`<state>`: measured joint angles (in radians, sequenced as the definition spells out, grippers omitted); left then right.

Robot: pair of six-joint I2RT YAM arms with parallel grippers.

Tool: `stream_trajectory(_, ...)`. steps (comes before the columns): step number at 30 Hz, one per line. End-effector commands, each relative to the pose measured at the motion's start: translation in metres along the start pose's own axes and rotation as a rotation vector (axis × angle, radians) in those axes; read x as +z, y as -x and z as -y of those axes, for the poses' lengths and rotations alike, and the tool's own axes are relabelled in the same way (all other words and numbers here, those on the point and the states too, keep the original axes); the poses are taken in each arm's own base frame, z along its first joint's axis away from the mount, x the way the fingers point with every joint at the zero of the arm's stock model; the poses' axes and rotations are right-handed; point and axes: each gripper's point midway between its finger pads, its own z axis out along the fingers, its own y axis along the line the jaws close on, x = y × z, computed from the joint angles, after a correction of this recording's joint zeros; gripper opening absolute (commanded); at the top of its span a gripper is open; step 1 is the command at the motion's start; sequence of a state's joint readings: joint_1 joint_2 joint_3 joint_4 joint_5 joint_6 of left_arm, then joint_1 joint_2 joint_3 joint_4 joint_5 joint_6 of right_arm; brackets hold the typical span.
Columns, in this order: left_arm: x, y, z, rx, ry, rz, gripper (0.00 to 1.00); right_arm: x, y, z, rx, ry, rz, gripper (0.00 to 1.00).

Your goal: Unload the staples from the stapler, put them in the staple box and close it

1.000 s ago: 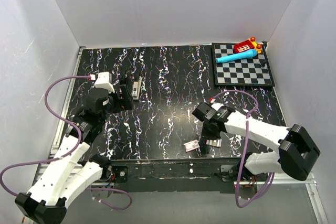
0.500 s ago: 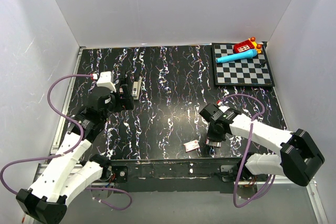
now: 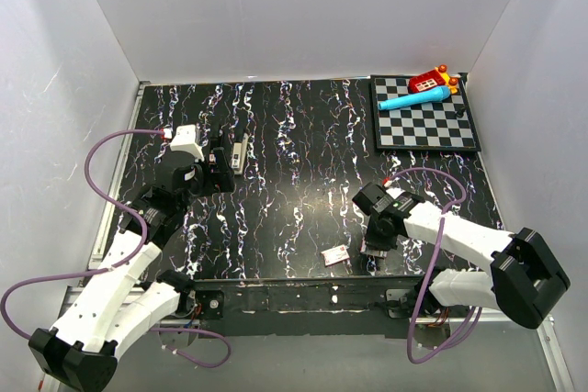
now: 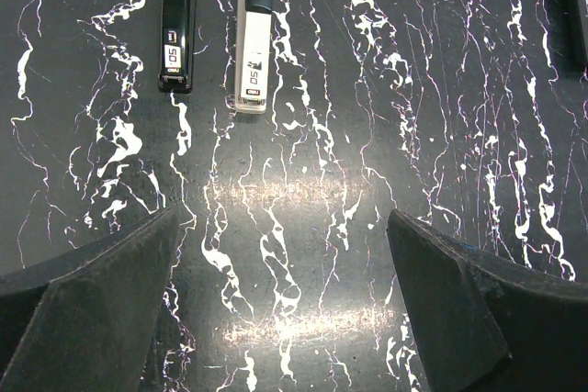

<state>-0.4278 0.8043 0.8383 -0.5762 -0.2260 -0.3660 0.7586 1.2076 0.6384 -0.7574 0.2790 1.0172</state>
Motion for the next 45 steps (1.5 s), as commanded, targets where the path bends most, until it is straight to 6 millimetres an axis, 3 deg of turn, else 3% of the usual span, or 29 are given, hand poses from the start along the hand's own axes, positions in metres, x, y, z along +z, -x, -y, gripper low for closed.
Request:
stream_trajectory(1,-0.0004,0.0002,-0.0021,0.013,0.01,0.003,0.98,-0.0008,0.0018,0.0015,0.014,0.008,0.011,0.11)
stream_trajectory(17,-0.0007,0.0003,-0.0018,0.013,0.008,0.004,0.98,-0.0012,0.0014,0.0022,0.015,0.006,0.01,0.12)
stream_trajectory(38,-0.0015,0.0001,-0.0019,0.015,0.007,0.004,0.98,-0.0026,0.0009,0.0022,0.021,0.005,0.006,0.33)
stream_trajectory(45,-0.0013,-0.0006,-0.001,0.016,0.001,0.001,0.98,-0.0089,0.0038,0.0016,0.028,0.018,0.019,0.36)
